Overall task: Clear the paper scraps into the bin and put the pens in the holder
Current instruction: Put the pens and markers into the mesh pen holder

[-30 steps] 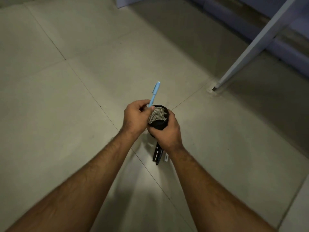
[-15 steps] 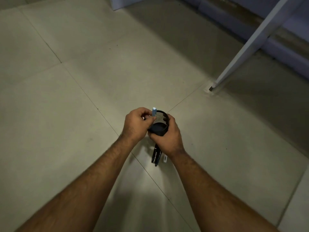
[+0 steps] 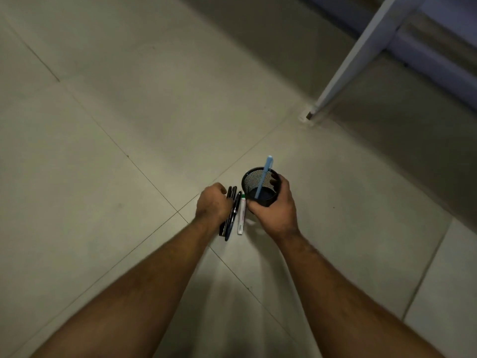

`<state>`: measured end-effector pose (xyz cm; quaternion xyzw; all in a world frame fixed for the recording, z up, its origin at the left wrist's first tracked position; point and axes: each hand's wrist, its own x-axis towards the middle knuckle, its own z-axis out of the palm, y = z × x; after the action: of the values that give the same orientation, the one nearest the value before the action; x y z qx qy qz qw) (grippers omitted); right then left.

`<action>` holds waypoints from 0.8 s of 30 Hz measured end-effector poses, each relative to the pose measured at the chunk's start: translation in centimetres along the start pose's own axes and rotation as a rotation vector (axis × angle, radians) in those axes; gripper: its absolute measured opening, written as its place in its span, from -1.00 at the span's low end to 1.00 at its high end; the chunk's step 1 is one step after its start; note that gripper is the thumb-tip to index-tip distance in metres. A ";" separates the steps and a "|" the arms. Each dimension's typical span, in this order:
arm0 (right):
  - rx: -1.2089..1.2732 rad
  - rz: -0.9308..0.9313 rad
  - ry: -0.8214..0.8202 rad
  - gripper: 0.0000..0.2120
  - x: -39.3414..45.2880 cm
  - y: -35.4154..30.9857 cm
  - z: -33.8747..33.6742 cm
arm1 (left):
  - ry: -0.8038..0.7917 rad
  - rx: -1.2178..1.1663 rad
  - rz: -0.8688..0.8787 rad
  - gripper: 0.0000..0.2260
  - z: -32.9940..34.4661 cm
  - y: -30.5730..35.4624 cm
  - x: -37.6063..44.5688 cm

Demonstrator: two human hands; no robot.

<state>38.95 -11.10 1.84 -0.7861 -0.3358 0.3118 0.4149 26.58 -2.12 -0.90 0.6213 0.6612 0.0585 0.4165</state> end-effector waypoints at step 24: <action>-0.212 -0.016 0.002 -0.16 0.4 -1.7 2.1 | -0.154 -0.597 0.077 -0.87 -9.2 2.4 -2.2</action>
<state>37.11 -9.17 2.22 -0.8231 -0.3729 0.2703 0.3323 22.41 0.53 7.56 0.4987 0.5573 0.2187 0.6268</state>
